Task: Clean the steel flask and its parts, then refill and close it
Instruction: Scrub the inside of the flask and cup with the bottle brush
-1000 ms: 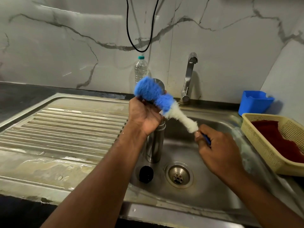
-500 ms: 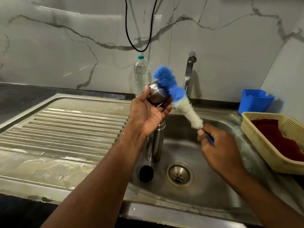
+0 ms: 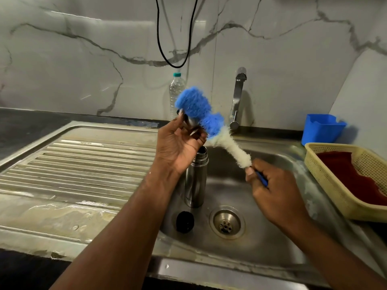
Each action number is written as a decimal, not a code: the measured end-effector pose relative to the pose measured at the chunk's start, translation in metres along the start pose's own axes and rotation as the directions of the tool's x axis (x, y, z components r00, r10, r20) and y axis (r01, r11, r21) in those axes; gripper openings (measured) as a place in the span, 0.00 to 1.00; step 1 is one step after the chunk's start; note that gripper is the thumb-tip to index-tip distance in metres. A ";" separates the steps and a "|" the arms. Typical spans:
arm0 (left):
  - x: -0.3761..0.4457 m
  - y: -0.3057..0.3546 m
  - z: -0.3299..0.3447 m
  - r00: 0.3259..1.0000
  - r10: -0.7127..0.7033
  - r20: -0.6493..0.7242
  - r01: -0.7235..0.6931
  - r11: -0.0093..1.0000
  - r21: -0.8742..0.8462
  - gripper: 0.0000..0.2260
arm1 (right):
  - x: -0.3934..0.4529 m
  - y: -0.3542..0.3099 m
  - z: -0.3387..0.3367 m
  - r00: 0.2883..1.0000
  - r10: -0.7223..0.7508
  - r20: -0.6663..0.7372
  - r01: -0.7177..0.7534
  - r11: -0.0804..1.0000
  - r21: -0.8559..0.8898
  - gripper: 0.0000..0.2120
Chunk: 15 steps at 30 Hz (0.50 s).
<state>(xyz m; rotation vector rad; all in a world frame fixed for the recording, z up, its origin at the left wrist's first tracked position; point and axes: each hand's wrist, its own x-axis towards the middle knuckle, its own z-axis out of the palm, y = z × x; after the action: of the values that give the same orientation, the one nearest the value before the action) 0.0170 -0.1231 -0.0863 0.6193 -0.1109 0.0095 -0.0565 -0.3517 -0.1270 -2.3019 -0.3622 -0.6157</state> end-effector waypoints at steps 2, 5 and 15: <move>-0.001 -0.002 0.003 1.000 -0.004 0.011 0.004 1.000 0.011 0.17 | 0.001 0.001 0.001 0.999 0.034 -0.004 -0.034 0.999 0.009 0.09; -0.003 -0.002 0.007 0.999 -0.001 0.046 0.004 0.998 -0.066 0.15 | -0.002 -0.002 0.003 1.000 -0.001 -0.009 0.001 1.000 0.001 0.12; -0.002 -0.003 0.007 0.999 0.043 0.031 -0.035 0.978 -0.205 0.20 | -0.003 -0.006 0.008 1.000 -0.004 0.019 0.004 1.000 -0.002 0.12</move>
<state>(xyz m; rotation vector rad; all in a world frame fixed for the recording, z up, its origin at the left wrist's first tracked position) 0.0146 -0.1300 -0.0826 0.4122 -0.1560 0.0249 -0.0589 -0.3421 -0.1308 -2.3114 -0.3759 -0.5966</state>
